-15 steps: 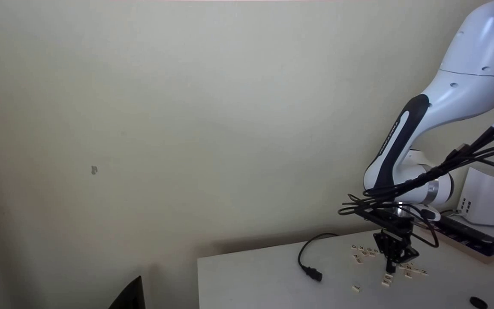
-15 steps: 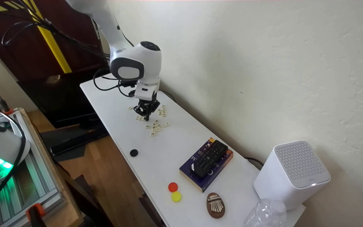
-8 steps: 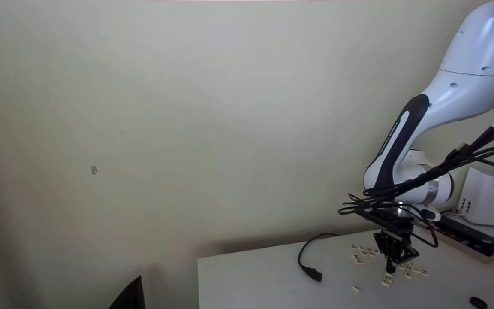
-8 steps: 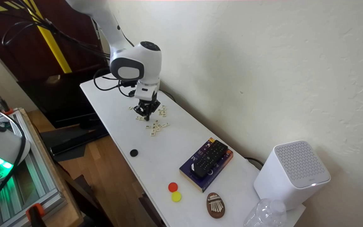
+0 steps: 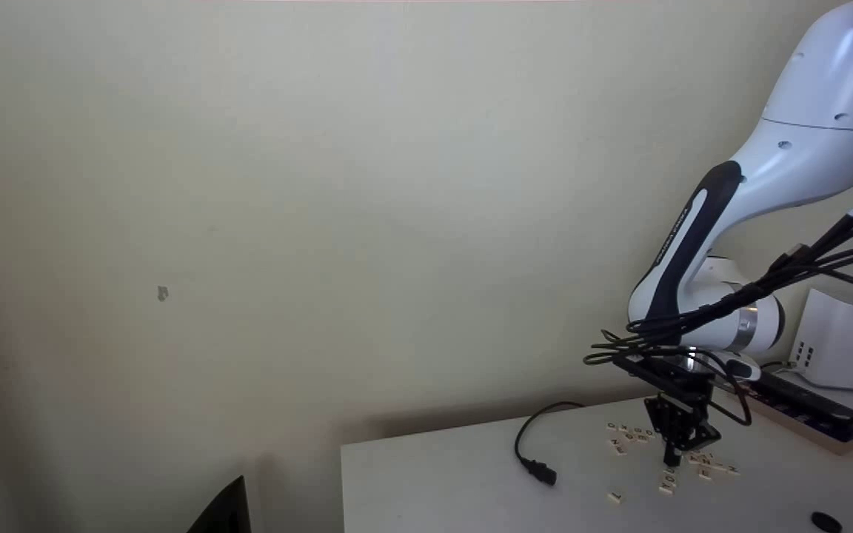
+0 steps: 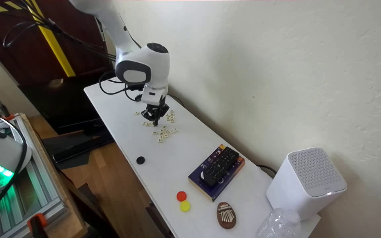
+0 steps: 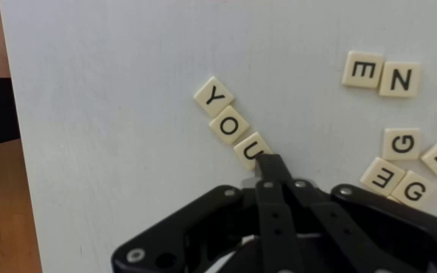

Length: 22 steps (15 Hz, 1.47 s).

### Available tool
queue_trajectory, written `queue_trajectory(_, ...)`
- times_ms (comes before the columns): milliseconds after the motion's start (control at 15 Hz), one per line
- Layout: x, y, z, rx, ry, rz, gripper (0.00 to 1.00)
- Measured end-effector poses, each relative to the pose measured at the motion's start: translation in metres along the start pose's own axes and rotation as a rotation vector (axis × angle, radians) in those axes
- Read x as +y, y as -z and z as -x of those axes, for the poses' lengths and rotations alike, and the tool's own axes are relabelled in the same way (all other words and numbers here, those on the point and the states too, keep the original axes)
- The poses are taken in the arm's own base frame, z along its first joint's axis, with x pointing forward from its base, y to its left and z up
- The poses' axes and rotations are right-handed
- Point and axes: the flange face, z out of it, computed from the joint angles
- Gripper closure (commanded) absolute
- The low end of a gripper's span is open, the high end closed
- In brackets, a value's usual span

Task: Arrange some of the tiles neatly to the left

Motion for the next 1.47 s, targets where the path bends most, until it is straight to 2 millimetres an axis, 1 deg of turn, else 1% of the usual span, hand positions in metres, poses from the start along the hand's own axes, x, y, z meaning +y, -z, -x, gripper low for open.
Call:
queue_trajectory(200,-0.001,0.002,0.003,-0.003,0.003,-0.009,1.0)
queue_trajectory(467,-0.003,0.011,0.009,-0.014,0.026,-0.039,1.0)
queue_trajectory(667,-0.002,0.017,0.014,-0.023,0.103,-0.084,1.0)
queue_trajectory(933,0.004,0.02,0.017,-0.034,0.234,-0.108,1.0)
queue_trajectory(1467,0.025,0.03,0.021,-0.037,0.489,-0.103,1.0)
